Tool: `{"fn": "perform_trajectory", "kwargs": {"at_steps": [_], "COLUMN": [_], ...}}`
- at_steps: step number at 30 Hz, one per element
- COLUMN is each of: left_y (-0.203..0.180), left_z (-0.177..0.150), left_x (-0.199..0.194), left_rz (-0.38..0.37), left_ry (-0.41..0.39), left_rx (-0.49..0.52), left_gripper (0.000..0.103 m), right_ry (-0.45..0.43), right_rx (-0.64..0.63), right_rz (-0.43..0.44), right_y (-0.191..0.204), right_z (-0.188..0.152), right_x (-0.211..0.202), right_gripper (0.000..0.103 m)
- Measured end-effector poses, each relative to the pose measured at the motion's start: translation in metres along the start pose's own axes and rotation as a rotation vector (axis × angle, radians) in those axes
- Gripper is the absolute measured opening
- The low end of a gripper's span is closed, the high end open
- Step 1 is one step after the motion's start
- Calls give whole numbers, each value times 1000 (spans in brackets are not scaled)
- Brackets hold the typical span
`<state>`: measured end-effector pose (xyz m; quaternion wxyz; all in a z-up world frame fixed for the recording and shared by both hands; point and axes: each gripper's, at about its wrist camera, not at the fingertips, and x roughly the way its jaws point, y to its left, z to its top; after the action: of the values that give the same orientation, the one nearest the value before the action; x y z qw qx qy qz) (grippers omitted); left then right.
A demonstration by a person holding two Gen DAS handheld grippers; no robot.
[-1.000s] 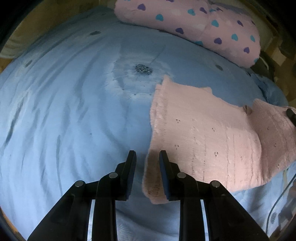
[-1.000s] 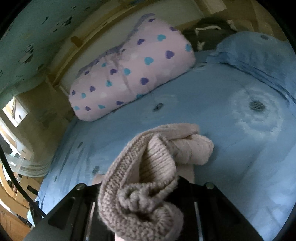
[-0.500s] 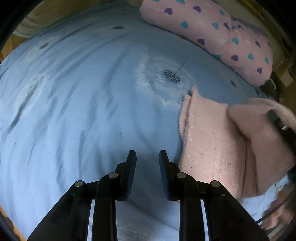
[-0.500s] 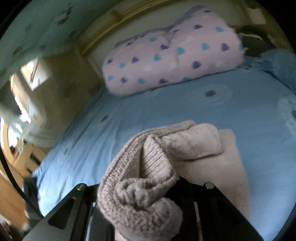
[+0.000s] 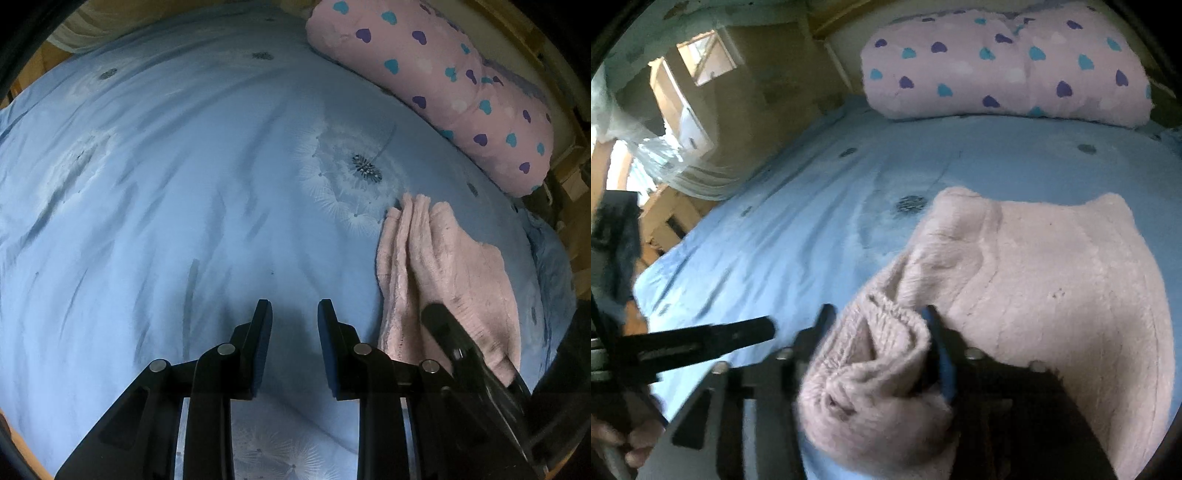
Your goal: Fold small clothes
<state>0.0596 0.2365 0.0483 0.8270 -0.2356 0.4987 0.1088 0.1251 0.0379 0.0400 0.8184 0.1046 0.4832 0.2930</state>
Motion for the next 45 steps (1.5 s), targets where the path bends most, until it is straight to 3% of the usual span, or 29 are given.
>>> {"fn": "perform_trajectory", "kwargs": {"at_steps": [2,7,13,17,23,30,31,32,33,39,42,45], "left_y": [-4,-19,-54,-85,-125,-142,-142,-140,-140,-117,-92,-80], "left_z": [-1,-4,-11,-7,8,24,24,22,20,23,41,46], "left_x": [-1,-6,-9,-3,20,67,71,74,75,43,34,25], "left_rz": [-11,-42,-117,-171,-140,-169,-180,-215,-229,-95,-43,-70], "left_ry": [-7,-26,-40,-48,-44,17,18,14,9,-166,-175,-165], "left_rx": [14,60,160,227,353,302,293,286,284,288,254,250], "left_gripper": [19,19,19,19,19,19,17,0,0,0,0,0], "right_ry": [0,-6,-17,-24,-21,14,18,23,26,26,30,35], "right_rx": [14,3,8,73,169,246,250,256,262,262,243,212], "right_rz": [33,62,-52,-151,-193,-205,-204,-199,-193,-182,-166,-171], "right_y": [0,-2,-27,-64,-116,-152,-154,-157,-159,-158,-148,-136], "right_z": [-4,-6,0,6,15,14,13,12,11,12,12,12], "right_x": [-13,-47,-83,-101,-108,-89,-87,-84,-82,-80,-77,-74], "right_gripper": [67,70,71,71,71,71,71,71,71,71,71,71]}}
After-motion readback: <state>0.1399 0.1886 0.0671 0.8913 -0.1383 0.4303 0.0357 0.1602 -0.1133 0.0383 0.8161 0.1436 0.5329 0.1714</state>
